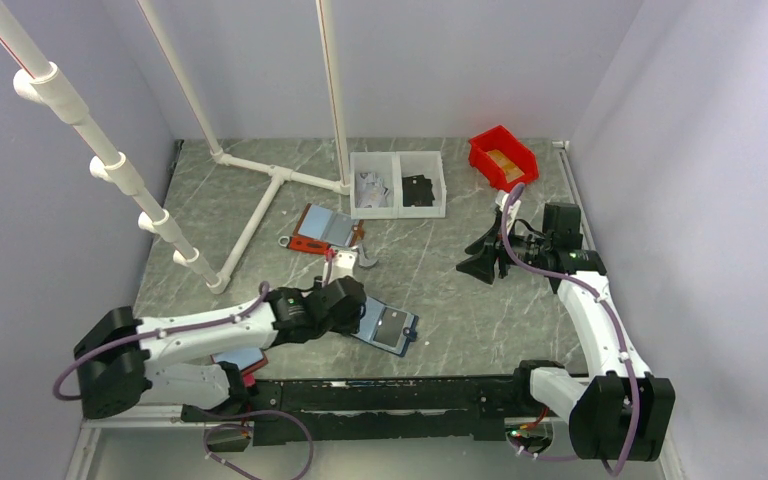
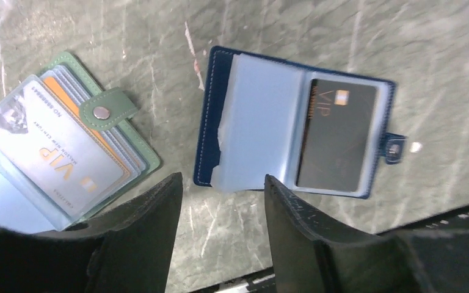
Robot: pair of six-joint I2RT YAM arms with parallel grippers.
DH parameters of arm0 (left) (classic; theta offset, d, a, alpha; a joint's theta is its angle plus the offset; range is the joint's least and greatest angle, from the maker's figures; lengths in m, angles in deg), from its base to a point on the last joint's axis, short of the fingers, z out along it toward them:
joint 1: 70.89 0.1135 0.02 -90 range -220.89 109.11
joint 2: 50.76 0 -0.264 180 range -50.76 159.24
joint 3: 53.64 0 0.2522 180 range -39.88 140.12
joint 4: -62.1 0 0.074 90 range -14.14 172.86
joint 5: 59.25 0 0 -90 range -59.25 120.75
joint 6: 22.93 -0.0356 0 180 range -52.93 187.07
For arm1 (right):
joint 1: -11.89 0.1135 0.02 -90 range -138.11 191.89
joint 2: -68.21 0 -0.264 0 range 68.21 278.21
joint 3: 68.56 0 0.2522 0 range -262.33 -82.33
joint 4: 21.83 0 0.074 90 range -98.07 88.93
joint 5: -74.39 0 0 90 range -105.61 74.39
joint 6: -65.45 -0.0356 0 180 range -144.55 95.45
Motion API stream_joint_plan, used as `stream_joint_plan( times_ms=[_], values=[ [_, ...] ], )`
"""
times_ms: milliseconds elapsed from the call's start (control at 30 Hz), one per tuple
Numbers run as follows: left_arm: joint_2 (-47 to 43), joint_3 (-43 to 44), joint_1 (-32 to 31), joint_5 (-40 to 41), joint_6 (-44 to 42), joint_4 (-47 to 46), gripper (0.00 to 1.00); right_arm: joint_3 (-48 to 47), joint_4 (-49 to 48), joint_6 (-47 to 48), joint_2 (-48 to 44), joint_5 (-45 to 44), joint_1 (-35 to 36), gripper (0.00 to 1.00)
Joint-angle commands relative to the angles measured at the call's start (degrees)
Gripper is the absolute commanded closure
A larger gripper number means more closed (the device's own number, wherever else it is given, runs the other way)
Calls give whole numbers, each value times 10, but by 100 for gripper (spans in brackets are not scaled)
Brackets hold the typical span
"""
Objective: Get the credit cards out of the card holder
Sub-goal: Remove the credit card from the card holder.
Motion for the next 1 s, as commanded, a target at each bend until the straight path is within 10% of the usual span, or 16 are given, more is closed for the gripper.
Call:
stream_joint_plan(
  times_ms=[0, 267, 967],
  values=[
    [-82, -16, 0, -14, -13, -31, 40, -17, 2, 8, 7, 27, -1, 43],
    [-192, -126, 11, -149, -47, -243, 14, -18, 13, 12, 37, 21, 22, 44],
    [-64, -186, 82, -247, 3, -444, 40, -46, 30, 70, 210, -122, 287, 92]
  ],
)
